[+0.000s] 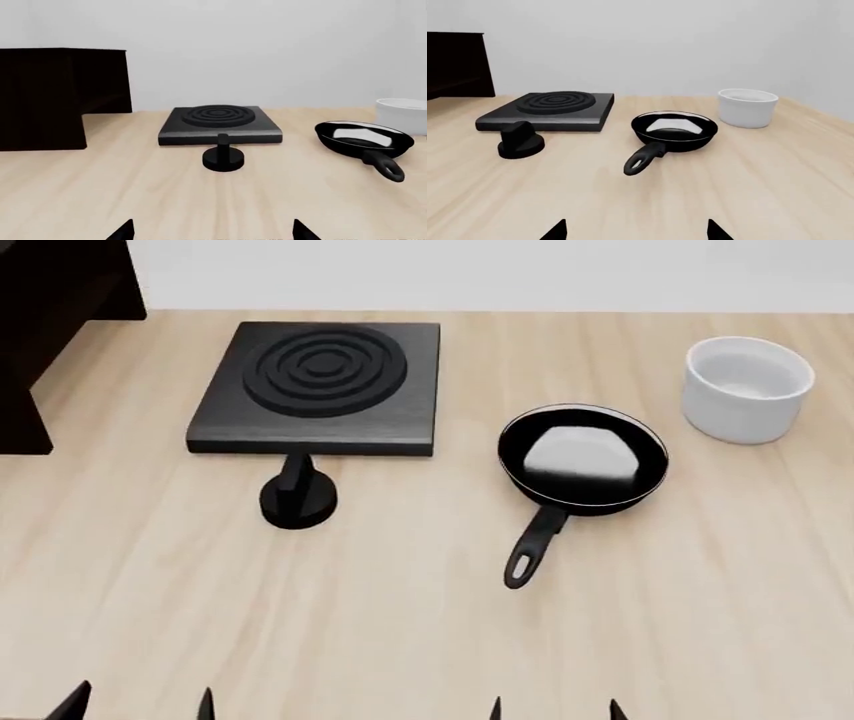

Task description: Put the frying pan on the cabinet shelf.

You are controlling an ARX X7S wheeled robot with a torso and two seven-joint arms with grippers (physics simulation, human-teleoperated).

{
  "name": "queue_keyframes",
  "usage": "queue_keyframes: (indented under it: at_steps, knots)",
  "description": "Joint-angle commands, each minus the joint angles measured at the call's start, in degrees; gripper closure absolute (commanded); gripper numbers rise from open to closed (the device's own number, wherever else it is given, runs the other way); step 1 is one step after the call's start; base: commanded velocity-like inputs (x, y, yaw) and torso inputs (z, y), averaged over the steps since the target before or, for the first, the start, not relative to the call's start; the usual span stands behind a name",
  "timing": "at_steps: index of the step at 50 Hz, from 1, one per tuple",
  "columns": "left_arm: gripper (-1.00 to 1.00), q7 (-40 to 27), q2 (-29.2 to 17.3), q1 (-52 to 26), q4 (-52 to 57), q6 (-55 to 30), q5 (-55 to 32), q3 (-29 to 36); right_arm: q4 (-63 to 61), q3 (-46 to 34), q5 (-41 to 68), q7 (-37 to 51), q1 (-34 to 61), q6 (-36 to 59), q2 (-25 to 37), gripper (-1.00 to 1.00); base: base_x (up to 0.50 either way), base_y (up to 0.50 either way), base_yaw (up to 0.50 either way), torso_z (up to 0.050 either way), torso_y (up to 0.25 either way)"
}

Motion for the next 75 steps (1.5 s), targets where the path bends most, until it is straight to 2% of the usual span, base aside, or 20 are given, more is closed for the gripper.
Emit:
queue_keyframes:
  at_steps: [1,22,30,34,35,36,37,38,46,49,50,52,59,70,73,75]
  knots:
    - [-1.0,-0.44,-0.77,-0.34,-1.25,1.02,-0.95,0.98,0.19,-0.95,0.72,0.84,0.15,-0.1,0.86,-1.0,0.0,0.0,0.0,0.05,0.0]
    - [-1.0,-1.37,-1.78,-0.47,-0.8,0.64,-2.36,2.42,0.51,-2.46,1.59,2.12,0.44,-0.2,2.13,-1.0,0.0,0.0,0.0,0.05,0.0]
    - [-1.0,-2.53,-1.81,-0.69,0.54,-2.81,-3.9,2.27,-1.0,-2.82,2.05,2.86,0.15,1.07,2.49,-1.0,0.0,0.0,0.0,0.0,0.0]
    - [-1.0,-2.58,-1.85,-0.73,-0.24,-1.91,-3.66,2.34,-1.03,-2.68,2.54,2.81,0.15,1.07,2.44,-1.0,0.0,0.0,0.0,0.0,0.0]
    - [-1.0,-21.38,-3.39,-9.58,-8.81,10.16,12.62,20.02,14.77,6.15,0.81,-5.21,5.68,-13.04,-4.34,-1.0,0.0,0.0,0.0,0.0,0.0]
    - [-1.0,-12.78,4.14,-0.99,-1.08,1.57,5.24,11.42,6.18,4.42,-4.7,-5.09,-0.34,-4.45,-4.28,-1.0,0.0,0.0,0.0,0.0,0.0]
    - [-1.0,-4.19,4.44,-0.27,-0.38,-2.45,3.97,2.83,-1.62,4.01,-4.36,-4.6,-0.69,2.13,-3.92,-1.0,0.0,0.0,0.0,0.0,0.0]
    - [-1.0,4.06,4.32,-0.27,-0.24,-2.52,2.97,-4.66,-2.11,3.78,-4.03,-4.2,-0.78,2.6,-3.65,-1.0,0.0,0.0,0.0,0.0,0.0]
    - [-1.0,1.9,3.25,-0.08,2.56,-4.86,1.07,-3.28,-3.61,2.33,-3.06,-2.45,-0.7,4.1,-2.09,-1.0,0.0,0.0,0.0,0.0,0.0]
    - [-1.0,1.34,2.43,-0.13,7.34,-9.04,0.76,-2.6,-7.55,2.62,-2.8,-1.62,0.04,6.86,-1.5,-1.0,0.0,0.0,0.0,0.0,0.0]
    - [-1.0,1.55,2.68,-0.09,10.56,-11.44,-2.05,-3.56,-9.34,2.9,-2.45,-1.48,0.51,8.65,-1.23,-1.0,0.0,0.0,0.0,0.0,0.0]
    - [-1.0,1.01,1.22,-0.55,13.93,-14.52,-0.42,-2.68,-13.12,3.49,-2.3,-0.99,1.74,12.13,-0.5,-1.0,0.0,0.0,0.0,0.0,0.0]
    - [-1.0,0.96,-1.28,-0.25,23.8,-24.79,-3.09,-3.53,-30.5,4.45,-2.54,-0.33,4.68,29.25,2.22,-1.0,0.0,0.0,0.0,0.0,0.0]
    - [-1.0,-0.13,-5.81,-0.46,38.03,-37.46,-5.33,-6.04,-44.59,7.49,0.95,-0.4,9.44,48.65,3.71,-1.0,0.0,0.0,0.0,0.0,0.0]
    - [-1.0,-0.06,-6.32,-0.53,40.44,-39.83,-6.76,-7.42,-48.43,10.99,3.8,-1.09,11.79,54.71,2.74,-1.0,0.0,0.0,0.0,0.0,0.0]
    - [-1.0,0.38,-6.83,-0.28,41.5,-41.15,-7.75,-7.9,-49.32,10.89,3.53,-1.03,11.83,55.55,3.86,-1.0,0.0,0.0,0.0,0.0,0.0]
